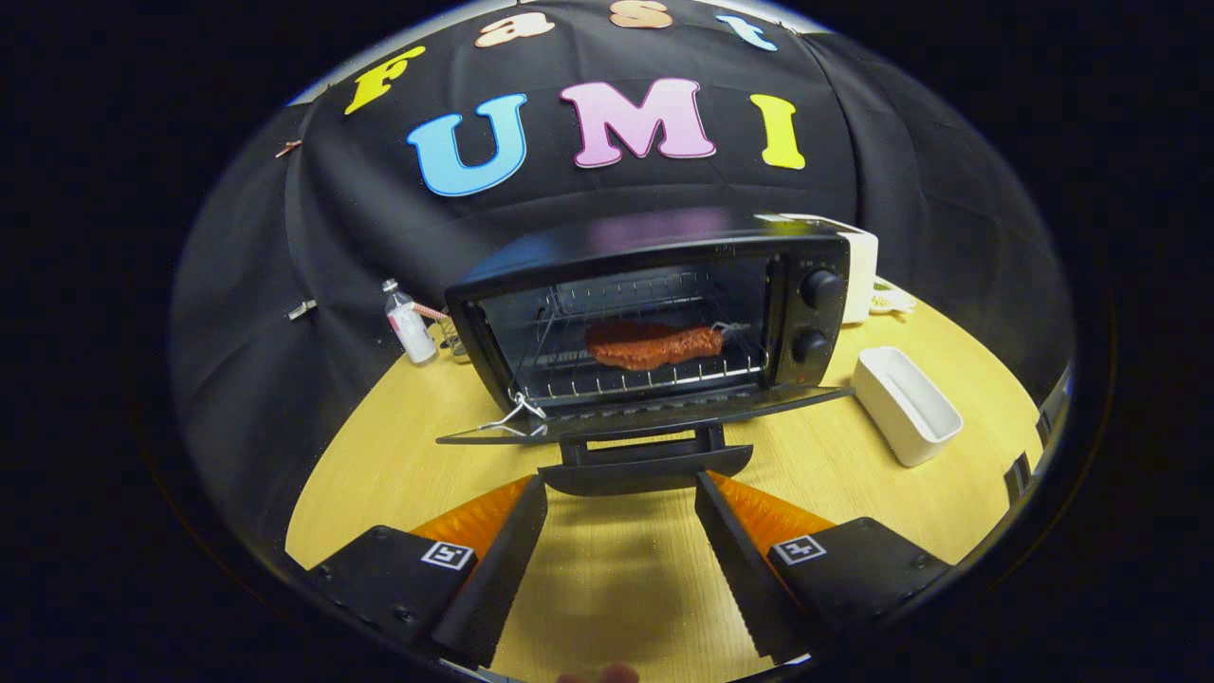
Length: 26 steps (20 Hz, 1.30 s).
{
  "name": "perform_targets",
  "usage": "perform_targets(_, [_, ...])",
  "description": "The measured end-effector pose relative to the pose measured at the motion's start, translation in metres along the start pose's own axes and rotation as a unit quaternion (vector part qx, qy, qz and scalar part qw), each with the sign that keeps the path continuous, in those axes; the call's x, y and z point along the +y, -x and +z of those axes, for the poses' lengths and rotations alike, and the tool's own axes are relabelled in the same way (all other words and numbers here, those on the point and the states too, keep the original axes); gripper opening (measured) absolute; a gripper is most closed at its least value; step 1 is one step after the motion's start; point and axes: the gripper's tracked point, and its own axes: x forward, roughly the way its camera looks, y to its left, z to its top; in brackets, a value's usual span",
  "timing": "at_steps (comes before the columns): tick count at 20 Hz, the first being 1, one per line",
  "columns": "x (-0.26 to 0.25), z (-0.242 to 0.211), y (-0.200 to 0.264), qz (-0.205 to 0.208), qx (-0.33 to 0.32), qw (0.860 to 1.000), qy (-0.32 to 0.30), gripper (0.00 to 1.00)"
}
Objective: Open the toaster oven, put the food inside, and close the toaster oven door.
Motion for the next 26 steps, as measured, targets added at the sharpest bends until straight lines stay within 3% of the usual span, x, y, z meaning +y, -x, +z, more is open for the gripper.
perform_targets(8, [-0.007, 0.051, -0.015, 0.000, -0.040, 0.999, -0.012, 0.95])
perform_targets(15, [-0.022, 0.093, -0.028, -0.007, -0.075, 0.997, -0.023, 0.99])
perform_targets(21, [-0.033, 0.101, -0.014, -0.014, -0.077, 0.997, -0.002, 0.99])
perform_targets(26, [-0.036, 0.151, 0.022, -0.024, -0.125, 0.991, 0.045, 0.99])
